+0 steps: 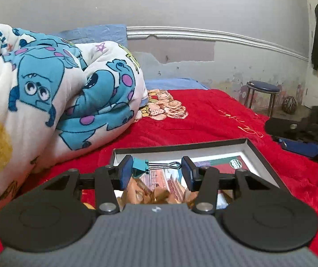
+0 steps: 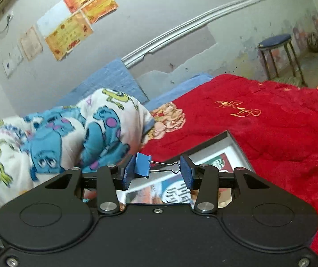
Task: Organize objects
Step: 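Lift both held binder clips and carry them over the box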
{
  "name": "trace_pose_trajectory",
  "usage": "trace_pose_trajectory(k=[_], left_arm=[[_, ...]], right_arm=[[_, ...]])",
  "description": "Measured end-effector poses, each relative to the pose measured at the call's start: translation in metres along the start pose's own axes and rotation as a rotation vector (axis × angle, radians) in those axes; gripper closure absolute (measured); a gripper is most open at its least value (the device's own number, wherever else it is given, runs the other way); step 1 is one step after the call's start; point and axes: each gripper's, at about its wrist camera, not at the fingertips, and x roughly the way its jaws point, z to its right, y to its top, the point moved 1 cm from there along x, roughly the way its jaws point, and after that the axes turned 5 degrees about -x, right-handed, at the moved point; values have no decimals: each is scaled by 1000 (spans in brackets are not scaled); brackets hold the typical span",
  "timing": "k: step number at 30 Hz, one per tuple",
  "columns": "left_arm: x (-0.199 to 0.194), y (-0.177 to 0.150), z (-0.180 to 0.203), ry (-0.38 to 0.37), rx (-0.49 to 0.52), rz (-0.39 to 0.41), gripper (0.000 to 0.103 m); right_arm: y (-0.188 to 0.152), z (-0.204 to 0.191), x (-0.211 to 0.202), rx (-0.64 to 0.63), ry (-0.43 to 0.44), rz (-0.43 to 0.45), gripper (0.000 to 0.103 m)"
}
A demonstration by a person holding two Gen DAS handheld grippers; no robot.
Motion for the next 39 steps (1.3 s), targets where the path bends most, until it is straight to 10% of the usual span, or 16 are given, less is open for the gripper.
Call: trace_pose_trajectory(k=[28,39], left_arm=[[117,11,-4,-19,19,-114,51],[139,-14,-4,-70,9,-203,51]], right_arm=[[27,-18,129,-112,-32,-39,60],[-2,21,176,4,-99,-225,60]])
